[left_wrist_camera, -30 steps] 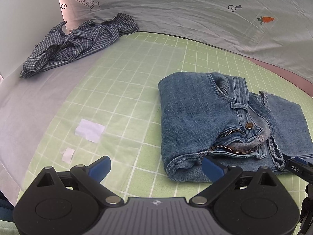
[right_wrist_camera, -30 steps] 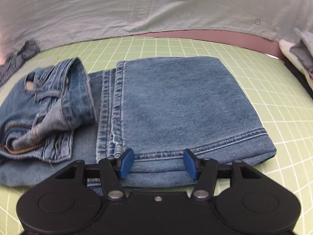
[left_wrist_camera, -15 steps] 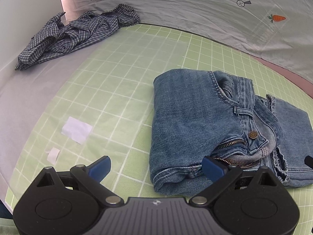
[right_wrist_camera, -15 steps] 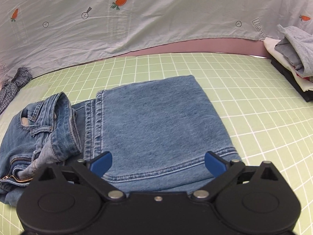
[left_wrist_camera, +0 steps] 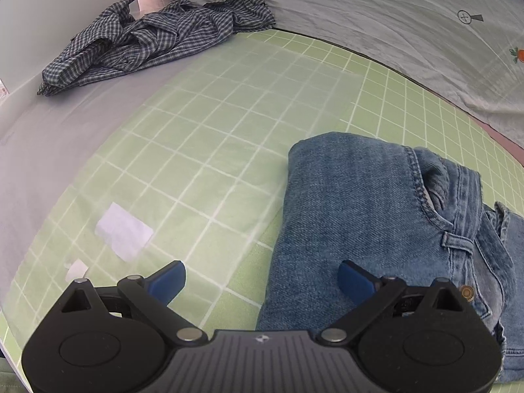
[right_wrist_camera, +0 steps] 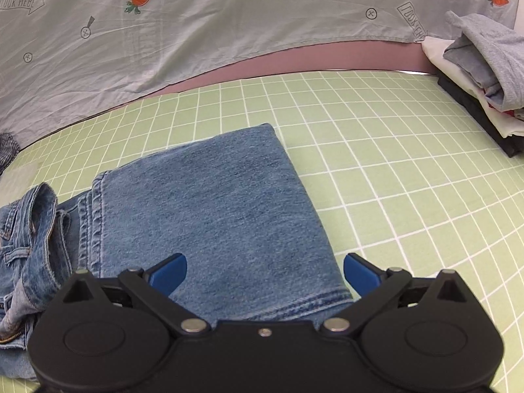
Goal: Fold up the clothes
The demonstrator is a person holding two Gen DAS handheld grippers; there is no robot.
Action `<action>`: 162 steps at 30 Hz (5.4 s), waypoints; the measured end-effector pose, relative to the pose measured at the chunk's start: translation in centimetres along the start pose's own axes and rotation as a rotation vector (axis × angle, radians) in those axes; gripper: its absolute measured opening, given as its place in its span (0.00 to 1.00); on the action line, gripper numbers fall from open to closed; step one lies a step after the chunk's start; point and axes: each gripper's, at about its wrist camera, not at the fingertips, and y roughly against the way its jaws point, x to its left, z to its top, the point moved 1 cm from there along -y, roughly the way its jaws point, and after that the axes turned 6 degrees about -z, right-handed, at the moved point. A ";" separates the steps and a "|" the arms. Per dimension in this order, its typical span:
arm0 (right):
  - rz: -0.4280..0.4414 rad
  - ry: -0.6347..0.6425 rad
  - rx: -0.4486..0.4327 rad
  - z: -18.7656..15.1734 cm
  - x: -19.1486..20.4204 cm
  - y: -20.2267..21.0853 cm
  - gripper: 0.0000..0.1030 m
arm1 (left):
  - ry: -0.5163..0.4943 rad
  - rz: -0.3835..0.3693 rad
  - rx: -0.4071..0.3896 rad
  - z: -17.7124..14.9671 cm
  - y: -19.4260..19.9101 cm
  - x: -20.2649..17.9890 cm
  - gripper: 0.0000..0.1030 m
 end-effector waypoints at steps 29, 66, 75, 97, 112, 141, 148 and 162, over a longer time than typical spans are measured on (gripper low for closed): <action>-0.023 -0.150 0.053 -1.7 -3.8 -0.2 1.00 | 0.266 -0.219 0.054 1.1 -1.0 1.5 0.17; 0.015 -0.265 0.053 -2.6 -6.3 0.2 1.00 | 0.246 -0.690 0.468 -1.0 -6.2 -19.8 0.04; 0.104 -0.269 0.004 -0.6 -4.8 1.2 0.99 | 0.301 -0.806 0.404 1.4 -3.2 -18.4 0.64; 0.814 -0.430 0.348 0.1 6.6 -6.8 0.57 | 0.697 -0.660 0.276 2.4 -3.6 -4.0 0.89; 0.918 -0.387 0.172 2.2 4.1 0.1 0.18 | 0.376 -0.611 0.291 1.9 -2.6 -9.0 0.91; 0.405 -0.277 0.181 1.7 -0.2 -2.9 0.90 | -0.034 -0.525 0.328 1.6 -6.1 -15.7 0.97; 0.407 -0.212 0.146 1.6 1.5 -1.7 0.62 | -0.084 -0.555 0.336 0.2 -6.4 -17.5 0.86; 0.378 -0.265 0.087 -3.8 0.1 8.6 0.27 | -0.177 -0.636 0.260 -5.1 1.9 -14.2 0.52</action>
